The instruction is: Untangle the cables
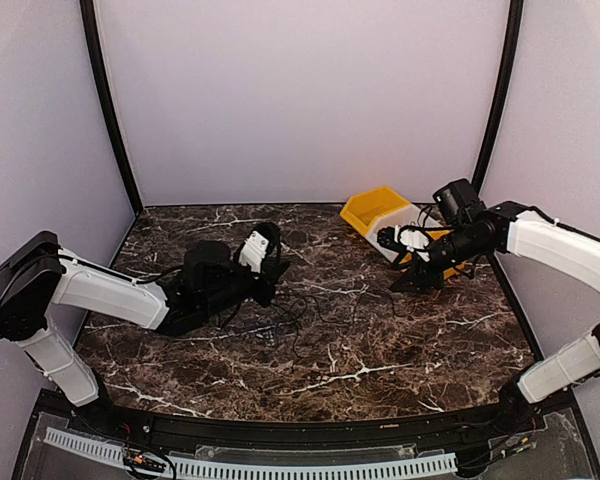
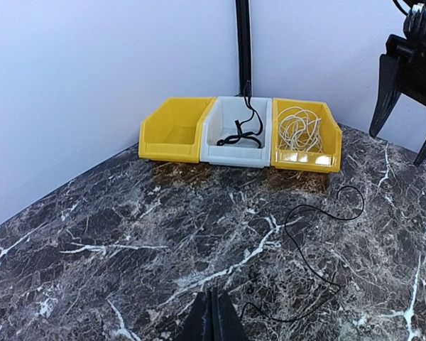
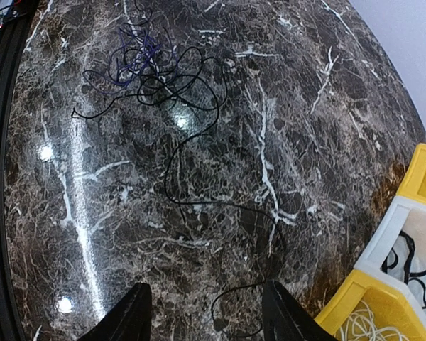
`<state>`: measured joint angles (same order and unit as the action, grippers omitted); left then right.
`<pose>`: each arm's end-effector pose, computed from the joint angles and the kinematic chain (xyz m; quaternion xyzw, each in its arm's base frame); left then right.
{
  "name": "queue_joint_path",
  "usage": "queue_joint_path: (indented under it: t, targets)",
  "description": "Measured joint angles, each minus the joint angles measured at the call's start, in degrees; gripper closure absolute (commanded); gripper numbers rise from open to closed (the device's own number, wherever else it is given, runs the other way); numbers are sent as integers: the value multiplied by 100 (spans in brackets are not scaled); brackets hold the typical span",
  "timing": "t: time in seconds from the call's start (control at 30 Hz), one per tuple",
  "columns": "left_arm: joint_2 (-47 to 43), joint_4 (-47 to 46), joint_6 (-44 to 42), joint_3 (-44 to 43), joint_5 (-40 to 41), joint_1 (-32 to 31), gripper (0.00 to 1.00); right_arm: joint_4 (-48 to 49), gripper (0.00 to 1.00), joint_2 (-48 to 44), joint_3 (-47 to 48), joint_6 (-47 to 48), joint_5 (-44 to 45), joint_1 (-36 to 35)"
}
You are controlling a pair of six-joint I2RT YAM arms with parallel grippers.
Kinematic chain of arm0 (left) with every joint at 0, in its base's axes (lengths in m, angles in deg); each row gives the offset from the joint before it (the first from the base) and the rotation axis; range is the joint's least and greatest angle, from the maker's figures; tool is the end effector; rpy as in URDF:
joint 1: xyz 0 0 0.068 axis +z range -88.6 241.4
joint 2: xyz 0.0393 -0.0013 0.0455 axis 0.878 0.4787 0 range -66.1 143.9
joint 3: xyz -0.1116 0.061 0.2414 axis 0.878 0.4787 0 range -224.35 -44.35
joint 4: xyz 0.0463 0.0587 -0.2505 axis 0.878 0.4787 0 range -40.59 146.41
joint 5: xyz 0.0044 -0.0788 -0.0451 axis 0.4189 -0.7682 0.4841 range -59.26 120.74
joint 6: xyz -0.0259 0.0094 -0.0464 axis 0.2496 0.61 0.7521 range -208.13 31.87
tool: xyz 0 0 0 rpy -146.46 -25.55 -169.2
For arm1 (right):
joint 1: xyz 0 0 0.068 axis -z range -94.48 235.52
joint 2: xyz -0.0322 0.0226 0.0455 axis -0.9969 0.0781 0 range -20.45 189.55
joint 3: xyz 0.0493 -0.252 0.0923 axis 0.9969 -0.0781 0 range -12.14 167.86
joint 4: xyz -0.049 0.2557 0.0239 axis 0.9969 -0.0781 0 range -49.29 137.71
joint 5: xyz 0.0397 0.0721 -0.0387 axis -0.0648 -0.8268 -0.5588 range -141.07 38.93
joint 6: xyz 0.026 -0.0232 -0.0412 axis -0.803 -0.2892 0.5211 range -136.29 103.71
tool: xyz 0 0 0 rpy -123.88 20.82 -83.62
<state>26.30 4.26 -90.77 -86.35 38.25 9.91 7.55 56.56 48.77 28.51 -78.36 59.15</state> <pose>0.2167 -0.2649 0.2168 0.2961 0.6766 -0.2341 0.6322 0.2360 0.1351 0.2726 -0.5968 0.7165 0.1776 0.3144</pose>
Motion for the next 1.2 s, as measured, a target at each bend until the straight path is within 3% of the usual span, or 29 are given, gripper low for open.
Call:
queue_joint_path:
  t: [0.17, 0.33, 0.47, 0.6, 0.8, 1.03, 1.2]
  targets:
    - [15, 479, 586, -118, 31, 114, 85, 544, 48, 682, 396, -426, -98, -404]
    - [17, 957, 1357, -118, -44, 376, 70, 785, 47, 2238, 1309, -1019, -345, -656]
    - [2, 1193, 1781, -90, -63, 424, 67, 813, 46, 3289, 2006, -1338, -433, -778]
    - [-184, 1255, 1993, 136, -127, 424, 73, 787, 46, 3919, 2518, -1451, -487, -881]
    - [-457, 1263, 1996, 310, -684, 435, 66, 710, 48, 4546, 2997, -1375, -826, -973]
    - [-466, 1099, 1956, 485, -1143, 435, 63, 616, 56, 5014, 3307, -1346, -960, -1021]
    - [-466, 940, 1923, 575, -1261, 435, 63, 527, 82, 5016, 3407, -1268, -1095, -1054]
